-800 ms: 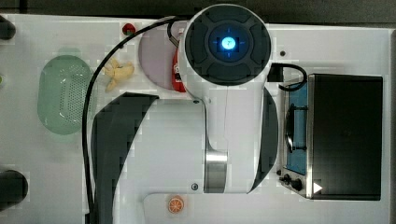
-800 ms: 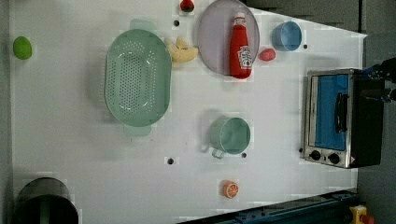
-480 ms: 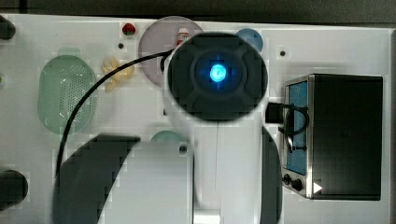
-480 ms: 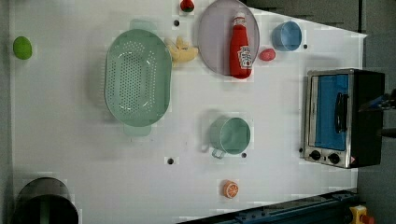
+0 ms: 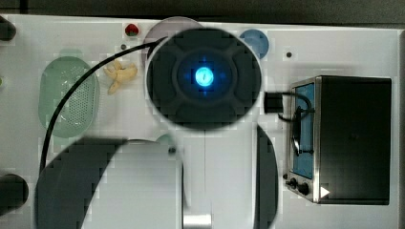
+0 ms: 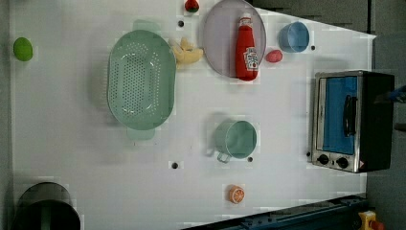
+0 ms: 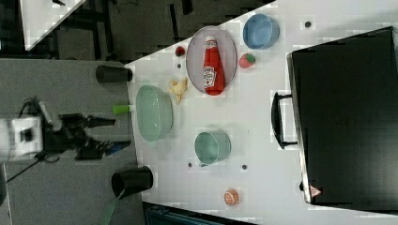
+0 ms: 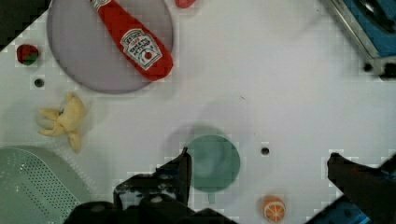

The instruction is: Pick ketchup from plate and place it on table.

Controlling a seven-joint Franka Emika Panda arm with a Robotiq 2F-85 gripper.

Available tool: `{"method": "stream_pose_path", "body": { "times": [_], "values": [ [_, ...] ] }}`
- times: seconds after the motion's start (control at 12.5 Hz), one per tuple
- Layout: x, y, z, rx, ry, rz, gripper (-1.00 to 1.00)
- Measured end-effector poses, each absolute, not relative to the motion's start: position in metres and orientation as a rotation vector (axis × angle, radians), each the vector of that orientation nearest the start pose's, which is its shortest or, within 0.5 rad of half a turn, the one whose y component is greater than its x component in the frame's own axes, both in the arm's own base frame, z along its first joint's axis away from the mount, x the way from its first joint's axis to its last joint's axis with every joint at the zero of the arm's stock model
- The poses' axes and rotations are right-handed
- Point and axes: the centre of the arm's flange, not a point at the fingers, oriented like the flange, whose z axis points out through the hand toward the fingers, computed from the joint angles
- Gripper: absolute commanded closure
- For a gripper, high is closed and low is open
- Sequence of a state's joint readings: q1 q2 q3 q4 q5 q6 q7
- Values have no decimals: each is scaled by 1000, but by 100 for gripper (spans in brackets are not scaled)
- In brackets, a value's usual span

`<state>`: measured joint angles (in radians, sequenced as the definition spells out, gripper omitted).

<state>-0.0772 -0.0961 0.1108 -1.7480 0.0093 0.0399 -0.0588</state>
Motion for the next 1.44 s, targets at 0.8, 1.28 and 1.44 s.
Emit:
{"method": "stream_pose_path", "body": {
  "times": [0.8, 1.28, 1.44],
  "values": [
    [619, 35, 288, -3108, 469, 429, -100],
    [654, 56, 226, -3166, 200, 100, -100],
    [658, 61, 208, -3179, 127, 26, -100]
  ]
}}
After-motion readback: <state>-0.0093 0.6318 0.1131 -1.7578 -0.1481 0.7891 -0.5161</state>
